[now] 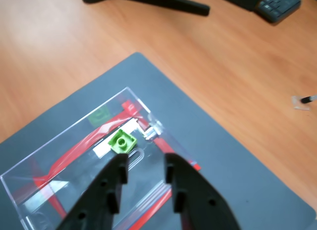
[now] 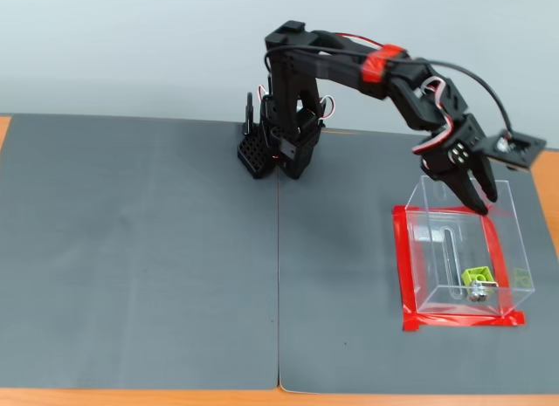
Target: Pick the green lego block and place it into the transparent box
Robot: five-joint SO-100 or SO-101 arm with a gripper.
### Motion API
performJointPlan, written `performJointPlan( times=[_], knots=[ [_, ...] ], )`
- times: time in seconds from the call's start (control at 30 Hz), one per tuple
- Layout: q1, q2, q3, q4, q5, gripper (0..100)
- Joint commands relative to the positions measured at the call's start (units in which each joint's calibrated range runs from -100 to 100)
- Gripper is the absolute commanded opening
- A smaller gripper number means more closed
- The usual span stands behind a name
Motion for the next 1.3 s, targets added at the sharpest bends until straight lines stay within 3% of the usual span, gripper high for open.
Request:
performJointPlan(
  times=[0.0, 0.33, 0.87, 1.27],
  knots=[
    [4.3, -6.8, -2.7, 0.2, 0.1, 4],
    [16.5, -17.6, 1.3, 0.2, -0.3, 2],
    [35.3, -49.7, 33.0, 0.1, -0.4, 2],
    [40.6, -65.2, 52.1, 0.1, -0.4, 2]
  ],
)
